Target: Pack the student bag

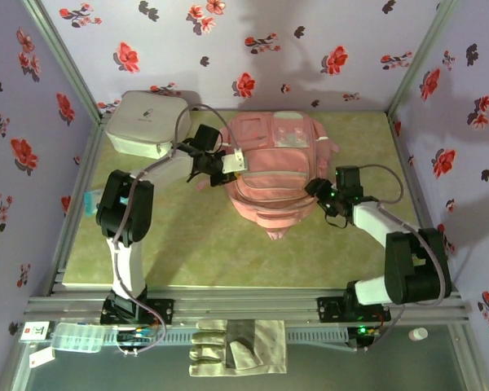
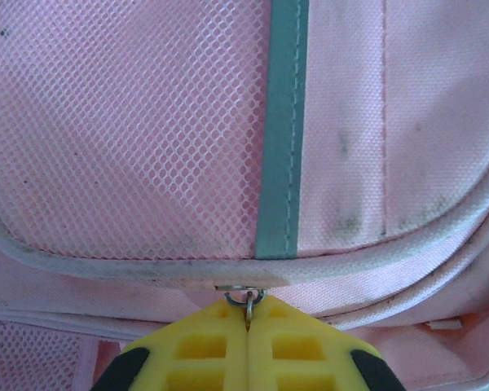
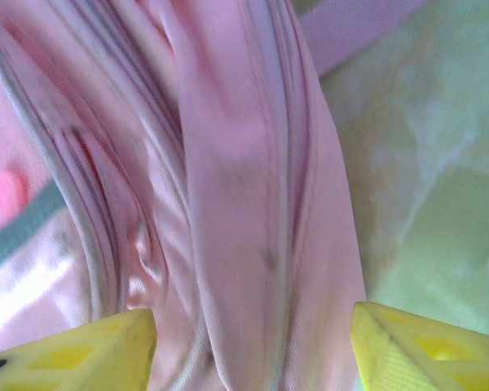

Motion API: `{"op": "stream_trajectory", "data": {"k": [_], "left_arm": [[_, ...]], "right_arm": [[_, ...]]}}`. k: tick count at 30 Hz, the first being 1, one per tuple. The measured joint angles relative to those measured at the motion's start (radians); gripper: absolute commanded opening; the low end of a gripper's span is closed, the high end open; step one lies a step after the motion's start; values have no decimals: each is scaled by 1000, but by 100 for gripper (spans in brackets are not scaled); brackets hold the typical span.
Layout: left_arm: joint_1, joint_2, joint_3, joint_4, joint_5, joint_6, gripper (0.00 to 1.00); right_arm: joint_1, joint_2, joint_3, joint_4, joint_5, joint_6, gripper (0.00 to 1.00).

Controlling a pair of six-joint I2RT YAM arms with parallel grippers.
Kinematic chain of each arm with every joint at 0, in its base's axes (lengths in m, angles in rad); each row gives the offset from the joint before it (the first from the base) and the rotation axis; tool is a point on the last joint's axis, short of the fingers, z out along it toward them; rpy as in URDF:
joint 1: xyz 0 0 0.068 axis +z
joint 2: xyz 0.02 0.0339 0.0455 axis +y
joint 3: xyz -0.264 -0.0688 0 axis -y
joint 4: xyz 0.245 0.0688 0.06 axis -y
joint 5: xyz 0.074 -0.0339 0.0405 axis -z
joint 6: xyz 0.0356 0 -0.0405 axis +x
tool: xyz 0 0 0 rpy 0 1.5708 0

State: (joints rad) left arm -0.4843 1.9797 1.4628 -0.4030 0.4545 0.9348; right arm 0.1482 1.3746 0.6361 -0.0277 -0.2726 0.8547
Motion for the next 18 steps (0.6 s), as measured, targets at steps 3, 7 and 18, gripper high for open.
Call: {"op": "stream_trajectory", "data": {"k": [3,7,18], "left_arm": [[-3,-20,-28,24,2,-16,0],[-8,-33,-45,35,1,-32,0],[-11,-79,-106,14,-45,-55,0]], "right_arm": [[47,-38,-49,10,-10,43,64],[144,-51,-91,51,-18,110,61],[314,66,-105,249,19,291,47]]}}
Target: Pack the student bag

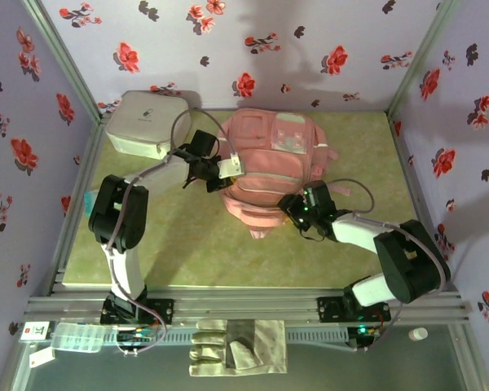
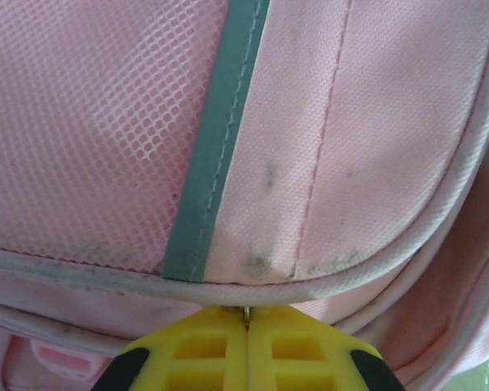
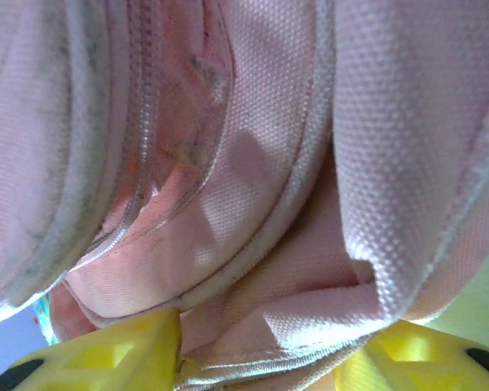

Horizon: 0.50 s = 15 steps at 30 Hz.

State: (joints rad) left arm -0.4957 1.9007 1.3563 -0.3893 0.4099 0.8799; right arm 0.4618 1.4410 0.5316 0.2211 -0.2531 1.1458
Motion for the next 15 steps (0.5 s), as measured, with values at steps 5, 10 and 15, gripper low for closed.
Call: {"op": "stream_trajectory", "data": {"k": [5,10,15], "left_arm": [[-11,-48,-38,-7,-24,-19,0],[-31,-99,-75,-16,-45,-48,0],[-40,-123,-95,-42,-52,-76,0]], "right_arm": [[31,31,2,55,35,39,45],[45,49,15,63,66,52,44],[55,51,18,67,94,56,42]]}}
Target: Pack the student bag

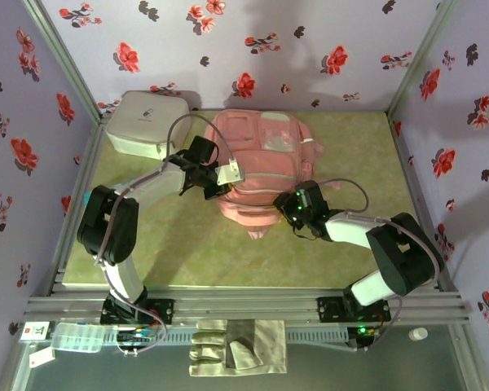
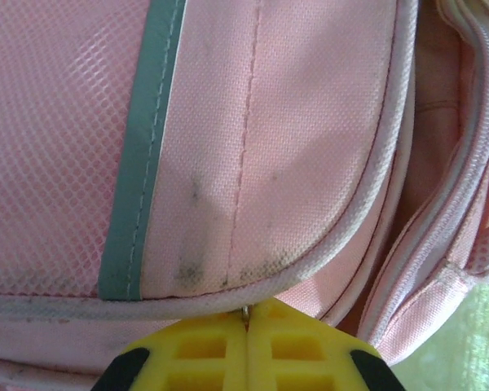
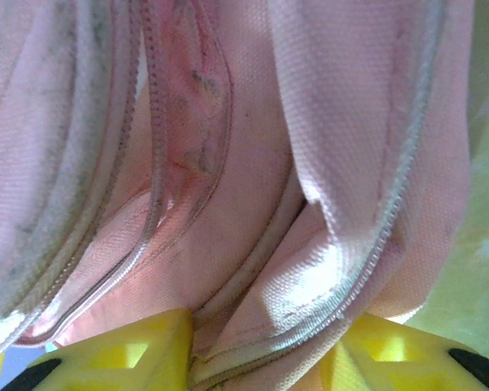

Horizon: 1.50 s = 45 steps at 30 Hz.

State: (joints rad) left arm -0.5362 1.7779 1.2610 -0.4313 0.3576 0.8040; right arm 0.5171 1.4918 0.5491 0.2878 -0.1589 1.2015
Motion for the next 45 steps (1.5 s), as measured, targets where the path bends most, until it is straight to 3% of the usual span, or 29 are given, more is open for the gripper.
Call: {"op": "stream_trajectory", "data": {"k": [6,18,28,30,34,45], "left_arm": [[-5,-5,-4,-18,-8,-37,0],[-35,-8,-23,-33,-8,-120,8],[-88,-8,-23,-45,-25,-151,8],[-105,-8,-23,-44,-24,-168,18],[-116,-15,-41,-40,-11,-237,46],[-66,-293,-223,132,-69,-594,67]], "right_arm": [[6,-21,1,-20,39,-19,45],[11,-252,40,-258,209,-170,58],[11,-251,83,-278,205,-227,58],[11,-228,93,-279,190,-234,56],[12,-171,119,-278,154,-242,55],[12,-186,150,-332,183,-294,58]]}}
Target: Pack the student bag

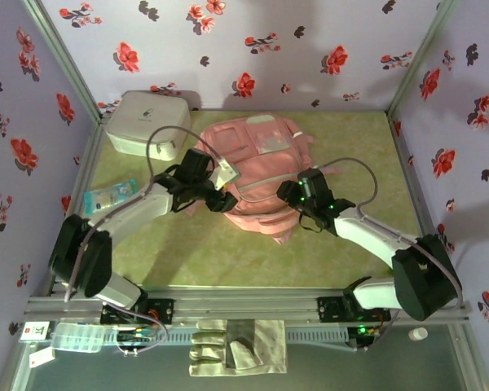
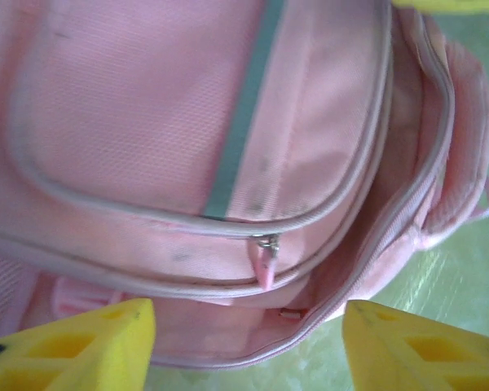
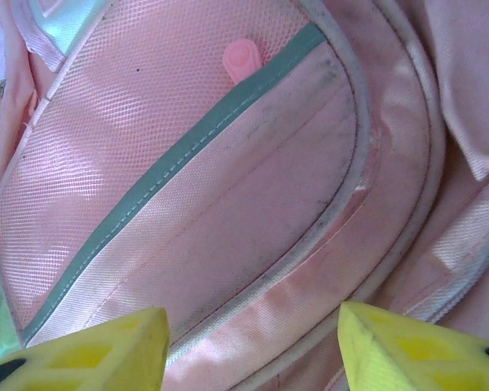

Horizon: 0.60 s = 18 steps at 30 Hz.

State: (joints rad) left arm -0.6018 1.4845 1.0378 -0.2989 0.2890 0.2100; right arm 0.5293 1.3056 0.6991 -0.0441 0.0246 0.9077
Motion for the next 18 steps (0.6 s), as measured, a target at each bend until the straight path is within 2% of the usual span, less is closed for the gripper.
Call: {"op": "stream_trajectory", "data": {"k": [3,7,13,18], "left_arm": [[12,-50,-22,47,-37,-143,67],[27,-39,1,58,-64,-370,64],[54,111,133,37,-44,-693,54],[74,206,147,38,-3,-880,45]], "right_arm": [[0,-12,4,-18,6,-11,58],[1,-14,6,-34,6,-11,58],[1,24,23,-24,-14,-13,55],[-4,106,73,-9,-29,-40,51]]}}
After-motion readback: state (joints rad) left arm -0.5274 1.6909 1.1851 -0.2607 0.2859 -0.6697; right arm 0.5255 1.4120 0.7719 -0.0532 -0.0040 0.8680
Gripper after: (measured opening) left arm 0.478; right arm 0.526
